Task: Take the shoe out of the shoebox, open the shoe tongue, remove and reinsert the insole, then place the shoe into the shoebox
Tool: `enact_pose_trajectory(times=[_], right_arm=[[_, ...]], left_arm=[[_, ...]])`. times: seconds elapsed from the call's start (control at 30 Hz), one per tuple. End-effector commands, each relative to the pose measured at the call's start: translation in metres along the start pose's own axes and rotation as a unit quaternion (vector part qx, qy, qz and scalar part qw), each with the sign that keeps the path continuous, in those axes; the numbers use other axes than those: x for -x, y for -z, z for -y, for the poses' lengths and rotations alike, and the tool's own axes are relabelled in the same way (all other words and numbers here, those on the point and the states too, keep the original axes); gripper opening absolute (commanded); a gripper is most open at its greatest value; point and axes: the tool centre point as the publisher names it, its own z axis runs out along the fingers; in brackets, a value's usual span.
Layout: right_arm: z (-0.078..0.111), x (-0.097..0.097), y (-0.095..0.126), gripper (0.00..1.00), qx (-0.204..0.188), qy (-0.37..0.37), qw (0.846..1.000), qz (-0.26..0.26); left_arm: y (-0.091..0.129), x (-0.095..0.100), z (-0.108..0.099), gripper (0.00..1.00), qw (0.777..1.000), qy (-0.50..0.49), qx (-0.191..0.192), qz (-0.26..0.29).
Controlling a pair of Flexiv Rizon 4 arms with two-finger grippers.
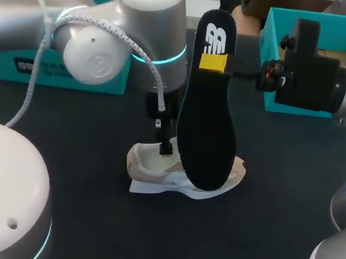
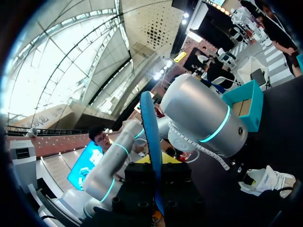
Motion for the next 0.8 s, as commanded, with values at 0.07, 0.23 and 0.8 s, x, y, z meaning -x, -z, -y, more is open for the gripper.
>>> enact_pose_trajectory(times=[0.07,0.23,0.8], right_arm=[[0.000,0.000,-0.004,0.00,0.001,0.000,1.000,0.001],[0.000,0.000,-0.004,0.00,0.001,0.000,1.000,0.001],[0.000,0.000,-0.004,0.00,0.001,0.000,1.000,0.001]], left_arm=[[-0.023,0.009,0.012,0.64,1.000,-0.004,-0.007,-0.017],[-0.033,0.012,0.017,0.44,1.000,-0.002,-0.016,-0.026],[-0.061,0.008,0.028,0.28,0.999,0.004,-0.019,-0.039]])
